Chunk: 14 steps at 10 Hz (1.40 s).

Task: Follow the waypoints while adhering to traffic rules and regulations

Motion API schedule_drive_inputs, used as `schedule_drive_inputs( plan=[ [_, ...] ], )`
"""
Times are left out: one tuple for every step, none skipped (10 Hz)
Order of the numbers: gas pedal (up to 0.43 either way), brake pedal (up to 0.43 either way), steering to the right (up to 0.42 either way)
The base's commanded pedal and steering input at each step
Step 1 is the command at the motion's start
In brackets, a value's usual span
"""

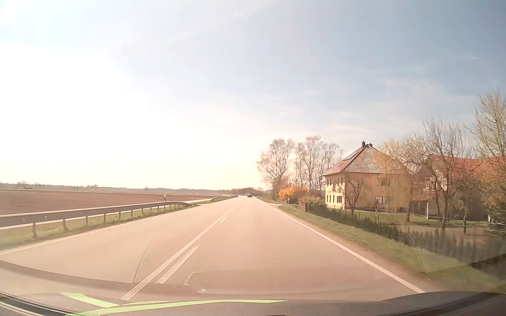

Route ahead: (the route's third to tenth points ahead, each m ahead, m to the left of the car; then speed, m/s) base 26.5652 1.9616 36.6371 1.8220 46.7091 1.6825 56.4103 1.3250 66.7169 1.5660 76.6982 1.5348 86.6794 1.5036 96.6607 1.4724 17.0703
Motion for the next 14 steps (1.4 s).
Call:
schedule_drive_inputs(
  plan=[
    [0.591,0.0,-0.002],
    [0.591,0.0,-0.002],
    [0.591,0.0,-0.002],
    [0.591,0.0,-0.002],
    [0.591,0.0,-0.002],
    [0.591,0.0,-0.002],
    [0.579,0.0,-0.002],
    [0.579,0.0,-0.001],
    [0.571,0.0,-0.001],
    [0.559,0.0,-0.001],
    [0.551,0.0,-0.001],
    [0.539,0.0,-0.001],
    [0.531,0.0,-0.001],
    [0.531,0.0,-0.001]
  ],
)
